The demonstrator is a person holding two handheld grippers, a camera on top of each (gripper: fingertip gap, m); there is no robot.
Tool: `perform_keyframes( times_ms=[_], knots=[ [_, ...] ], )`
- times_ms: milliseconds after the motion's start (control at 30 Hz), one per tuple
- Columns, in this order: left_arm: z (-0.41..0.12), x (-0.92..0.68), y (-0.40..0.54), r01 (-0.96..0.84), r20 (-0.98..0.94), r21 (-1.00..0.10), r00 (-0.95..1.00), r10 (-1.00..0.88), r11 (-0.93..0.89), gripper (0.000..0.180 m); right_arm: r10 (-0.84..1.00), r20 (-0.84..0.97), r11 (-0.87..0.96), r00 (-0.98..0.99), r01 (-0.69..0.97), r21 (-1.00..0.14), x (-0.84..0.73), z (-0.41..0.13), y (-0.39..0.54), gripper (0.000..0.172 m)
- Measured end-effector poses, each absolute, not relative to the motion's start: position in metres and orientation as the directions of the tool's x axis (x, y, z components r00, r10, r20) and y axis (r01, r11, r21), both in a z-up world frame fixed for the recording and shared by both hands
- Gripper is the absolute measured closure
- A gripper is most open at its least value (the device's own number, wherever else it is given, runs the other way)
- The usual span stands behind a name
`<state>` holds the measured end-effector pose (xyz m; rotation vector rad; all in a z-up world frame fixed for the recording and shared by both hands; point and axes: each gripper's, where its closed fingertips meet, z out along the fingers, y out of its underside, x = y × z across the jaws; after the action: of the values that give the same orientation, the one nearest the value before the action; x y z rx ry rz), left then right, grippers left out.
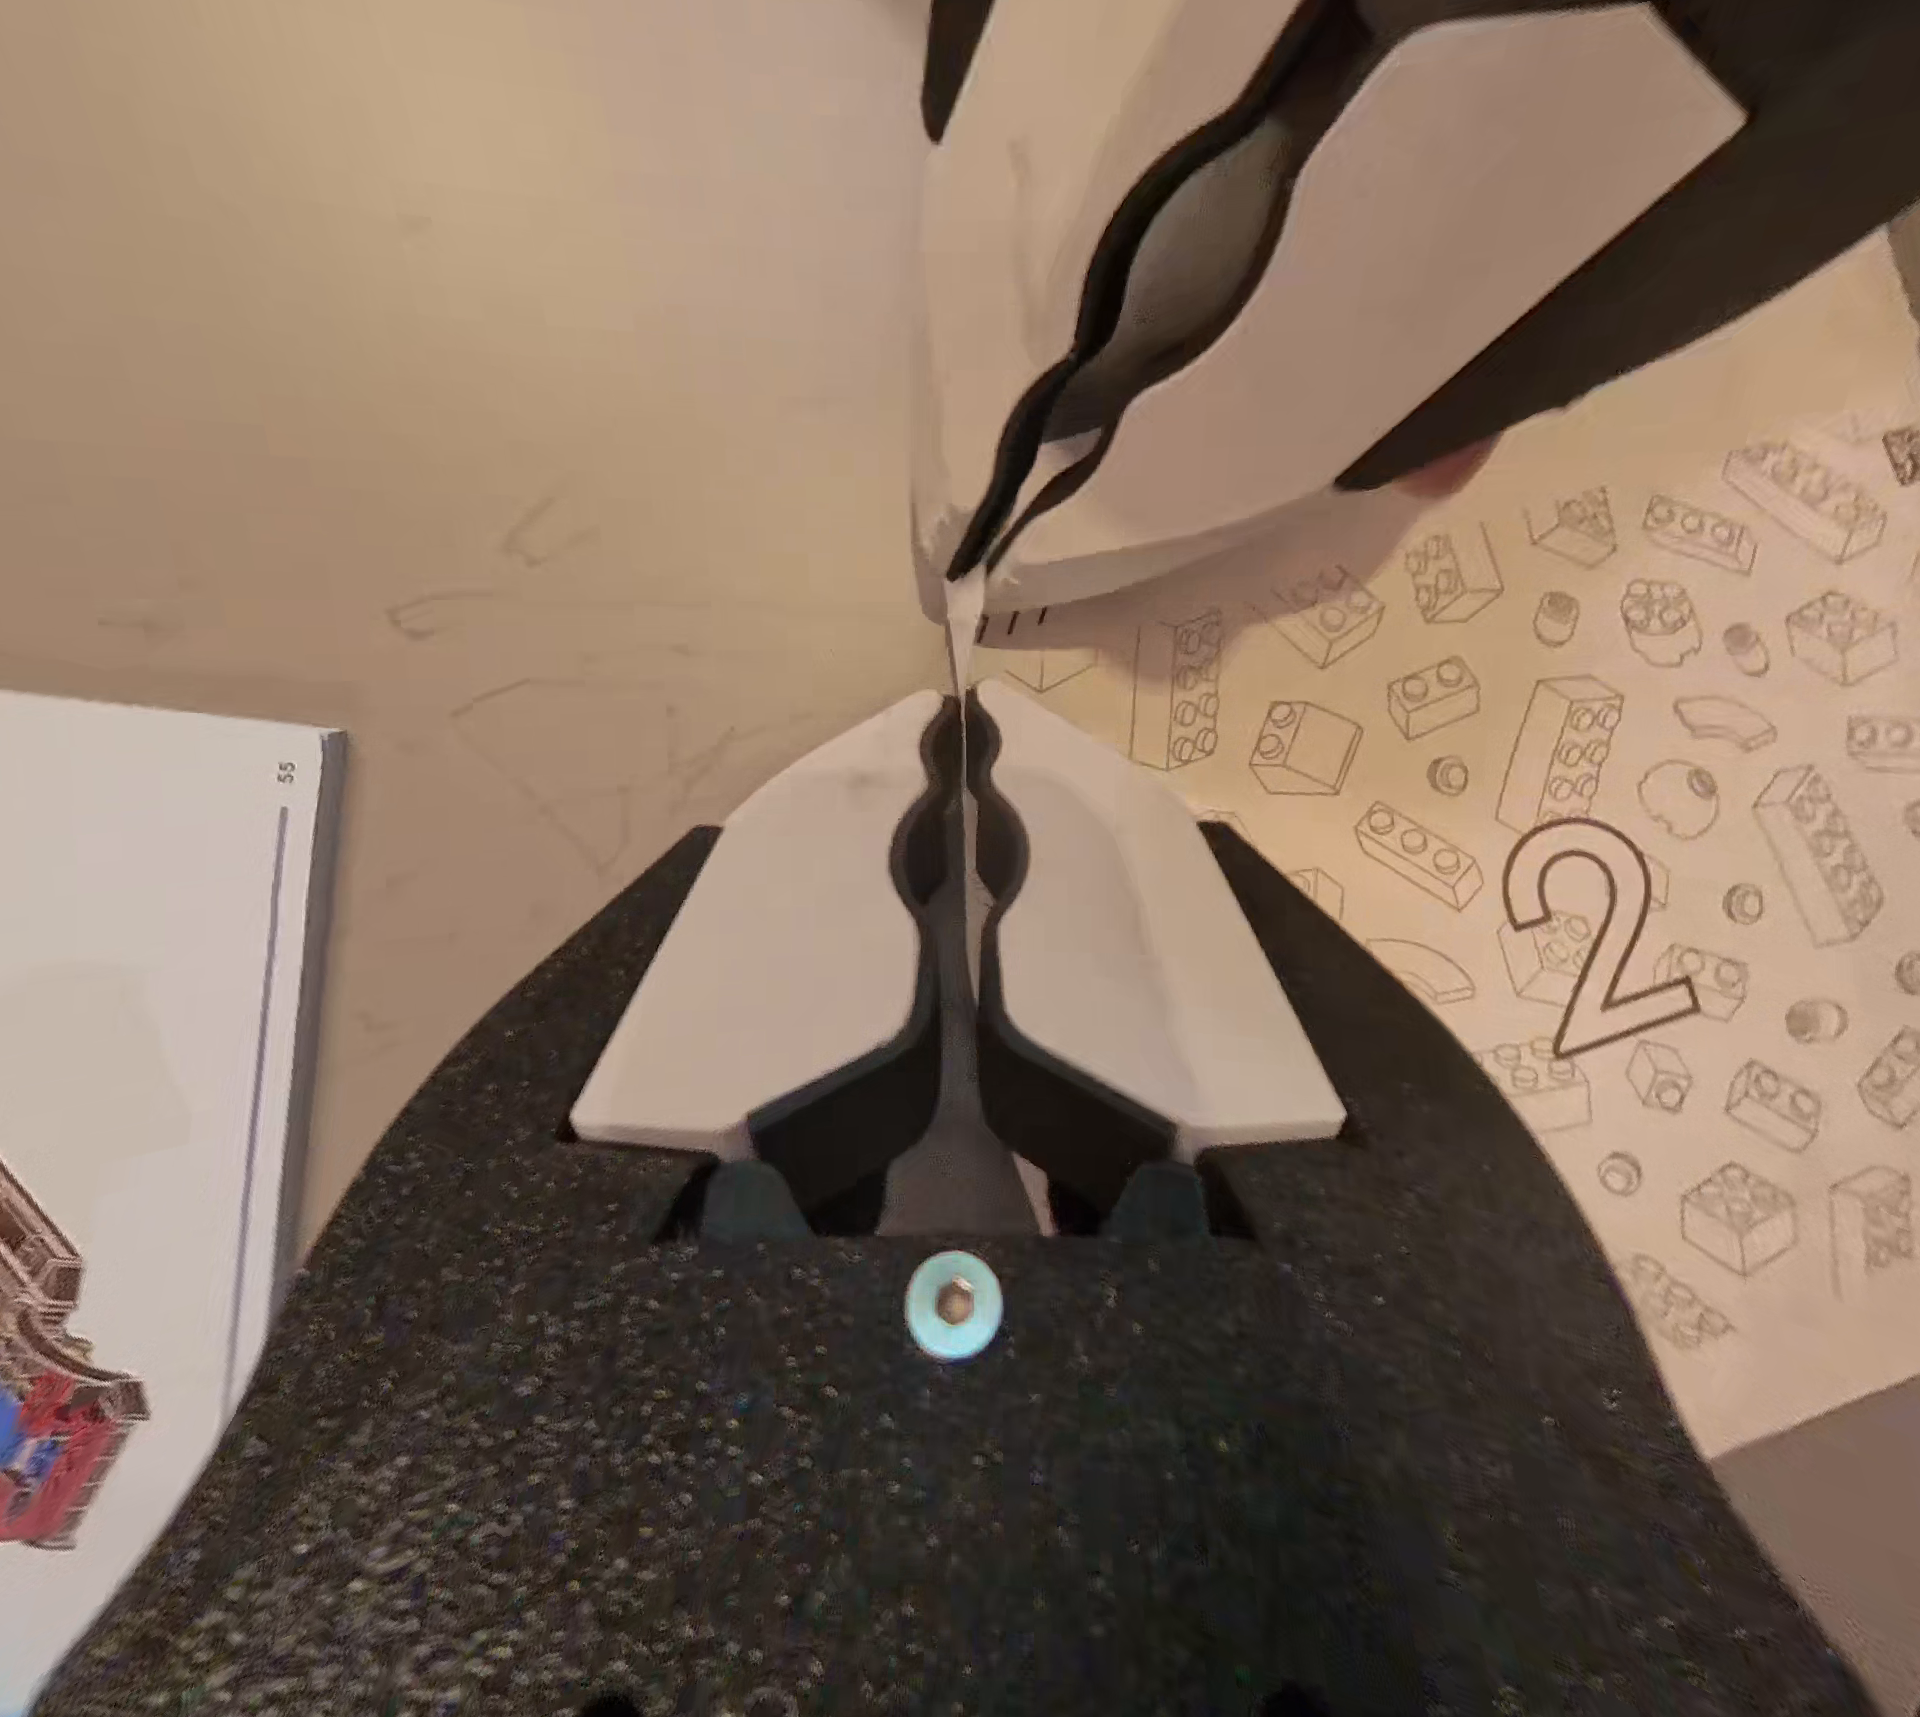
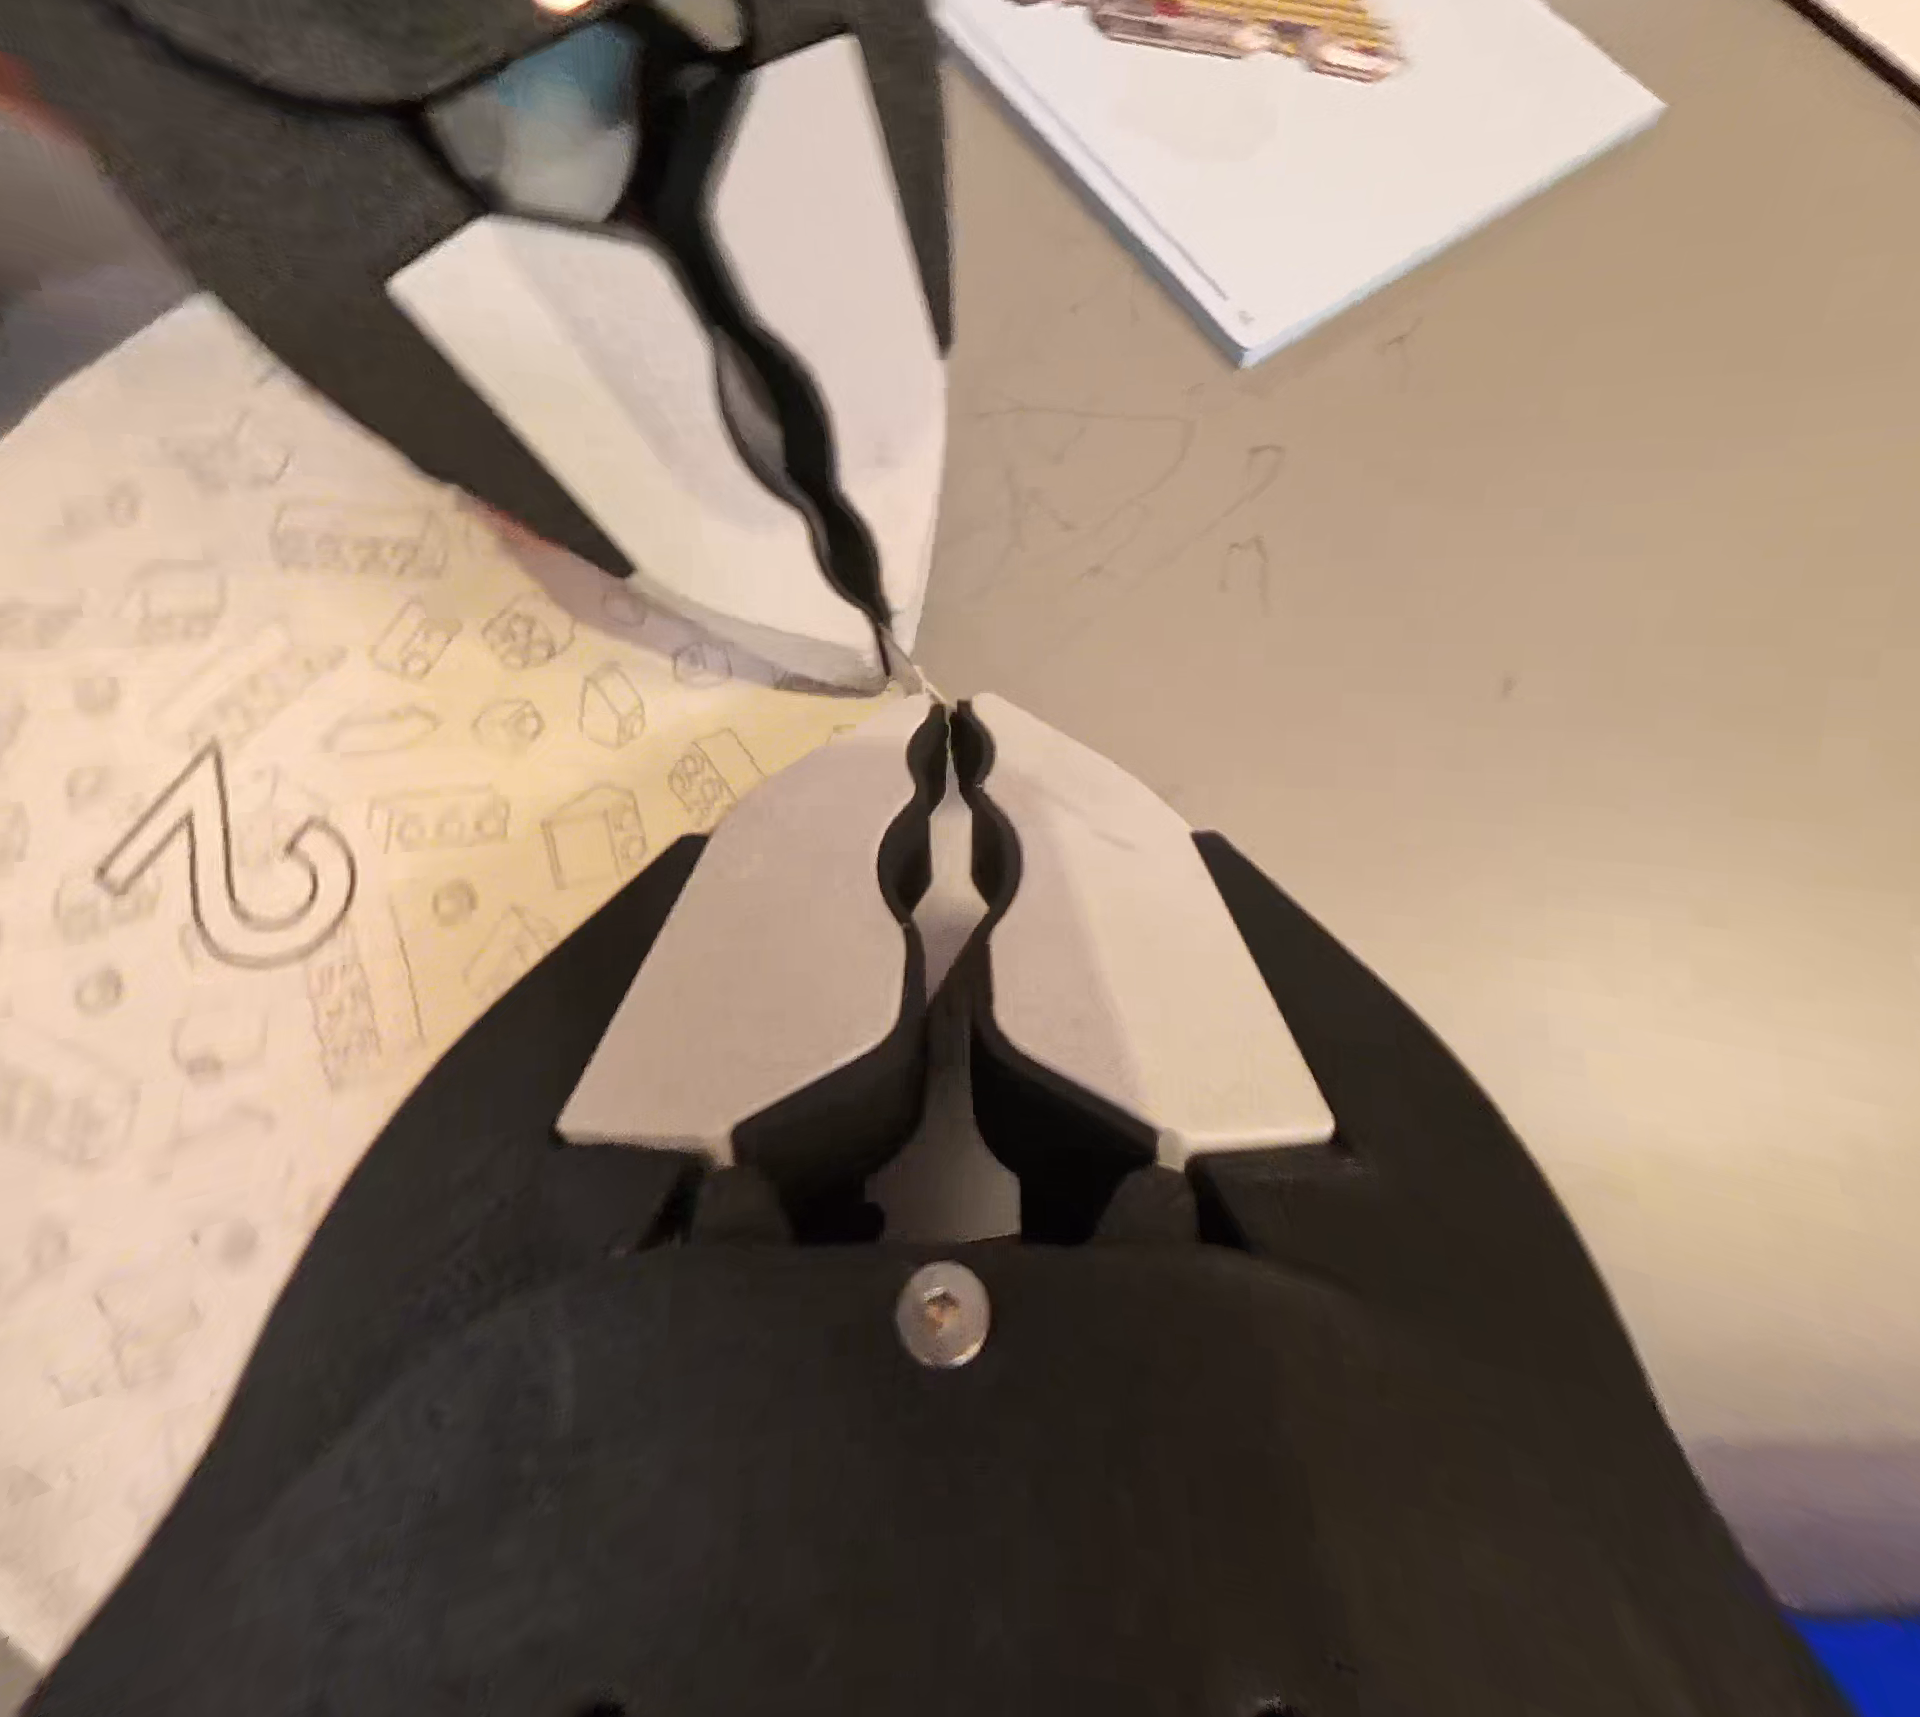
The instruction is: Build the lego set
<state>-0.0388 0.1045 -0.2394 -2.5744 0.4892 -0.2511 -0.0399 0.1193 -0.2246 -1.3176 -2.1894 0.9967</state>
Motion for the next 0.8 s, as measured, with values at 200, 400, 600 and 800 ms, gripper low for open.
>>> perform_keyframes(
  times_ms=[200,400,600,800],
  knots=[
    [-0.245,-0.038,0.099,-0.405,0.164,-0.398,0.851,-0.498,-0.823,0.18,0.71,0.231,0.605,-0.666,0.407,-0.685,-0.035,-0.224,0.118,0.16],
    [-0.245,-0.03,0.096,-0.427,0.25,-0.434,0.789,-0.562,-0.793,0.18,0.674,0.209,0.601,-0.709,0.361,-0.713,-0.044,-0.227,0.119,0.163],
    [-0.245,-0.031,0.09,-0.435,0.263,-0.459,0.766,-0.586,-0.775,0.18,0.625,0.158,0.6,-0.764,0.341,-0.723,-0.043,-0.234,0.112,0.156],
    [-0.243,-0.045,0.106,-0.372,0.119,-0.493,0.867,-0.485,-0.787,0.164,0.714,0.047,0.516,-0.699,0.479,-0.71,-0.038,-0.238,0.119,0.172]
  ],
)
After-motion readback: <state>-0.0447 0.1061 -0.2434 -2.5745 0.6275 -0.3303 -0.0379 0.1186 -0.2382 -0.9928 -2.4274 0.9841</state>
